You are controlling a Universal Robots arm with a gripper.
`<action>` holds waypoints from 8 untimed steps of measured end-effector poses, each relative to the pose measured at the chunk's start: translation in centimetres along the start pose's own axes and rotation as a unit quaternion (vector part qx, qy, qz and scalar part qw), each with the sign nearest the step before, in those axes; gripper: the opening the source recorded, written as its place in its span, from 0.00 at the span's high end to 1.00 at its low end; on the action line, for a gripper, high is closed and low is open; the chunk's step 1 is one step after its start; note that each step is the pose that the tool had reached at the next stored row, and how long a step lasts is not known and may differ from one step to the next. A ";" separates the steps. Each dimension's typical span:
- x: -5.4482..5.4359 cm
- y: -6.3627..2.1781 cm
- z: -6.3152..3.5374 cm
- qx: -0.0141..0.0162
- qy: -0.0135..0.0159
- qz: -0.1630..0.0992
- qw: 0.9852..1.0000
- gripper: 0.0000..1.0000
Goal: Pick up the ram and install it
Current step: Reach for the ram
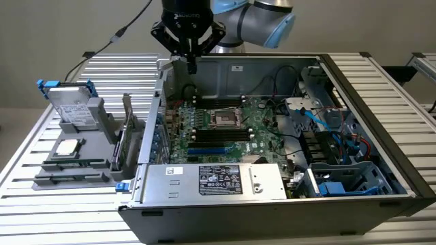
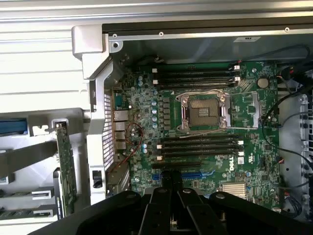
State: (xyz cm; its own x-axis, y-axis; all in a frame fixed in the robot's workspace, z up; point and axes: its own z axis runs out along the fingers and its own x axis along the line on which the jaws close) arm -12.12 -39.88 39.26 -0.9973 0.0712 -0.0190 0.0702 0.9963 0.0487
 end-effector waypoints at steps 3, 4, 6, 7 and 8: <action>0.1 0.00 0.00 0.000 0.000 0.000 1.000 0.90; 0.3 -0.02 -0.02 0.000 0.001 0.000 1.000 0.90; 1.1 -0.08 -0.03 0.000 0.003 0.000 1.000 0.90; 1.6 -0.11 -0.04 0.000 0.005 0.000 1.000 0.90; 2.1 -0.14 -0.05 0.001 0.007 0.000 1.000 0.90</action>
State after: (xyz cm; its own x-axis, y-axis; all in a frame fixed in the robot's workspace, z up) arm -14.20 -39.88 39.26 -0.9974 0.0713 -0.0049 0.0709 0.9963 0.0478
